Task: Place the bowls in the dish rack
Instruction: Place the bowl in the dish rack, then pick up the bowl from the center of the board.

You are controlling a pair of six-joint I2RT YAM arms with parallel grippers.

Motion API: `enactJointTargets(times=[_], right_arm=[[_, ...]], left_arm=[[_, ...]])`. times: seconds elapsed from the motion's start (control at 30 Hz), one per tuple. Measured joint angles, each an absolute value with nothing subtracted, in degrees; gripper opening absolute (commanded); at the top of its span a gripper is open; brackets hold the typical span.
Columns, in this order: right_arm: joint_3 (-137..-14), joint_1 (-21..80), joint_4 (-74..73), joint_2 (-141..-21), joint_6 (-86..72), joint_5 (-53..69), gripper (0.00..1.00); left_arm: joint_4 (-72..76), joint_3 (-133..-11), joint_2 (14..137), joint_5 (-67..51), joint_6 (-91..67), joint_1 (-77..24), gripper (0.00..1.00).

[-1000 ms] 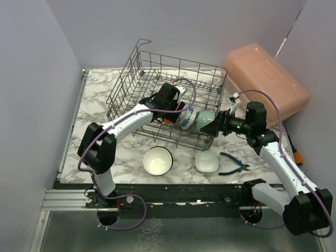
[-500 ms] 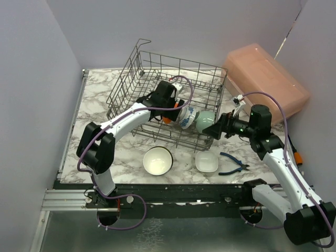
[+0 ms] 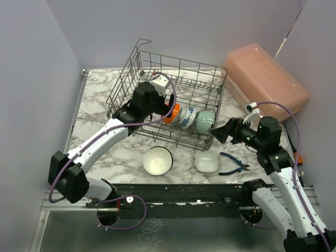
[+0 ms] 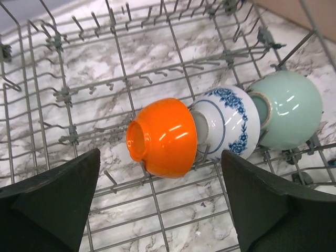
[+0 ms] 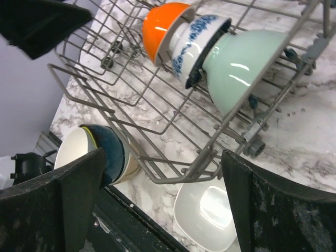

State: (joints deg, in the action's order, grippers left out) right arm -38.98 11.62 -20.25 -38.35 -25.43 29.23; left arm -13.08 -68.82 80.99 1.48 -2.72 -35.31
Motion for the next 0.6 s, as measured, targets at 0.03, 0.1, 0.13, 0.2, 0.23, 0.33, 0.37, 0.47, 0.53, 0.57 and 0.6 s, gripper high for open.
enactJointTargets(times=[0.03,0.1,0.13,0.2,0.23,0.33,0.37,0.47,0.53,0.57,0.6], right_arm=[[-38.61,11.62,-20.97,-37.71,-26.06,28.29,0.96],[-37.71,11.62,-21.91,-36.84,-27.46,27.09,0.96],[-37.15,11.62,-22.39,-36.38,-28.18,26.59,0.96],[-36.01,11.62,-23.66,-35.57,-29.63,25.96,0.96],[-35.68,11.62,-24.21,-35.31,-30.17,25.67,0.96],[-35.42,11.62,-27.16,-34.26,-31.77,24.84,0.96],[-35.42,11.62,-27.83,-33.63,-32.18,24.67,0.96],[-35.42,11.62,-29.93,-31.09,-33.08,24.16,0.96],[-35.42,11.62,-31.31,-29.41,-33.43,23.77,0.96],[-35.42,11.62,-31.88,-28.73,-33.47,23.75,0.95],[-35.4,11.62,-32.56,-28.32,-33.47,23.7,0.95]], left_arm=[[-11.81,-67.51,79.31,1.48,-2.72,-35.31,0.99],[-9.23,-65.17,76.23,1.5,-2.74,-35.29,0.99],[-7.07,-63.55,74.61,1.5,-2.74,-35.22,0.99],[-3.86,-60.16,71.46,1.5,-2.74,-35.2,0.99],[-2.92,-59.02,70.35,1.5,-2.74,-35.18,0.99],[0.25,-56.14,67.53,1.54,-2.76,-35.03,0.99],[1.23,-55.64,66.96,1.54,-2.76,-34.98,0.99],[2.83,-55.46,66.65,1.54,-2.79,-34.94,0.99],[3.62,-55.46,66.65,1.56,-2.83,-34.94,0.99],[3.79,-55.46,66.65,1.54,-2.87,-34.94,0.99],[3.97,-55.46,66.65,1.56,-3.01,-34.94,0.99]])
